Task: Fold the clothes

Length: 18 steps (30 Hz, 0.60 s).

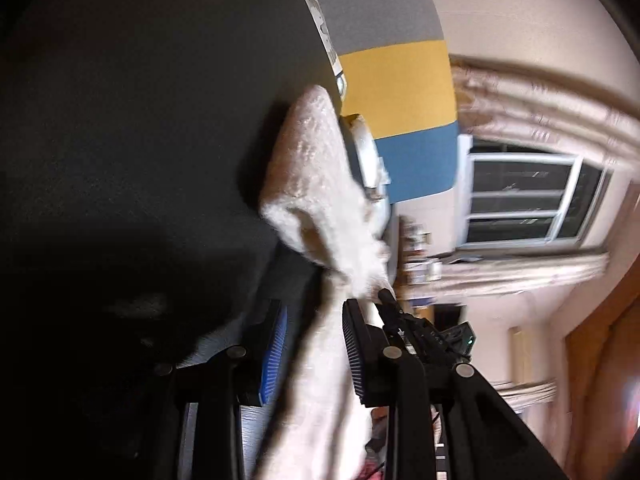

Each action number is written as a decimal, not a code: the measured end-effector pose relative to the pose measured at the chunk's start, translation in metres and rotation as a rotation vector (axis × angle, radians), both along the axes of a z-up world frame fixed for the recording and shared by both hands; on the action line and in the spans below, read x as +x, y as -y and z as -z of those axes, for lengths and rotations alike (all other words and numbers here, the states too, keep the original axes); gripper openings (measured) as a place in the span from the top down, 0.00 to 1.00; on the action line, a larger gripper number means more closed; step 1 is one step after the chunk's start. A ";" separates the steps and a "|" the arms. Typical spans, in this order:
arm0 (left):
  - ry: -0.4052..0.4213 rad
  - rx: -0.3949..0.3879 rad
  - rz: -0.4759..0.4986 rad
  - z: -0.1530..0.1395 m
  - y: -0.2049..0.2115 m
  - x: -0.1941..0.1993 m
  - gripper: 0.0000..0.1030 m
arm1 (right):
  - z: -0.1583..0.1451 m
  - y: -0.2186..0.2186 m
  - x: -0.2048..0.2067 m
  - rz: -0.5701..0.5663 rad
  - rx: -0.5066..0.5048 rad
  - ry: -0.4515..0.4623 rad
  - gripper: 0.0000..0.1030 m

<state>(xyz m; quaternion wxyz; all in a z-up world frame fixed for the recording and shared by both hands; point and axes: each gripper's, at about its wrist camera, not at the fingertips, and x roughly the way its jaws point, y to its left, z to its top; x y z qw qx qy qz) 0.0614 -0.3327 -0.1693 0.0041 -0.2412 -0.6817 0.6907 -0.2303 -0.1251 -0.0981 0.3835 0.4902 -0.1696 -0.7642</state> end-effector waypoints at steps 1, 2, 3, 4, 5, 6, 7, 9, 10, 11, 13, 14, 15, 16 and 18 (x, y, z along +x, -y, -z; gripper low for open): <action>-0.008 0.050 -0.005 0.002 0.001 -0.001 0.71 | -0.004 0.002 0.001 -0.009 0.006 -0.013 0.93; -0.014 0.090 -0.014 0.004 0.003 -0.003 0.70 | -0.016 0.006 0.002 -0.032 0.009 -0.041 0.93; -0.022 0.117 -0.031 0.005 0.005 -0.003 0.67 | -0.028 0.010 0.003 -0.054 0.012 -0.065 0.93; -0.029 0.142 -0.050 0.005 0.007 -0.003 0.67 | -0.038 0.014 0.004 -0.072 0.014 -0.085 0.93; -0.029 0.160 -0.074 0.005 0.009 -0.004 0.66 | -0.050 0.018 0.004 -0.089 0.015 -0.104 0.93; -0.031 0.174 -0.093 0.005 0.010 -0.005 0.66 | -0.061 0.024 0.004 -0.107 0.015 -0.124 0.93; -0.028 0.186 -0.105 0.005 0.010 -0.007 0.66 | -0.073 0.029 0.005 -0.124 0.016 -0.143 0.93; -0.012 0.207 -0.129 0.006 0.008 -0.012 0.66 | -0.092 0.041 0.005 -0.147 0.007 -0.168 0.93; 0.002 0.215 -0.149 0.007 0.007 -0.014 0.66 | -0.101 0.047 0.005 -0.158 0.002 -0.179 0.93; 0.012 0.232 -0.175 0.009 0.006 -0.015 0.66 | -0.110 0.053 0.005 -0.169 -0.003 -0.190 0.93; 0.009 0.268 -0.225 0.013 0.003 -0.018 0.66 | -0.130 0.060 0.008 -0.188 -0.022 -0.222 0.93; 0.011 0.281 -0.260 0.013 0.002 -0.018 0.66 | -0.140 0.063 0.010 -0.197 -0.032 -0.239 0.93; 0.005 0.288 -0.286 0.014 0.001 -0.019 0.66 | -0.150 0.066 0.012 -0.206 -0.041 -0.255 0.93; -0.001 0.296 -0.310 0.013 0.000 -0.021 0.66 | -0.159 0.069 0.013 -0.212 -0.048 -0.273 0.93; 0.005 0.297 -0.355 0.013 -0.001 -0.024 0.66 | -0.175 0.072 0.014 -0.219 -0.060 -0.304 0.93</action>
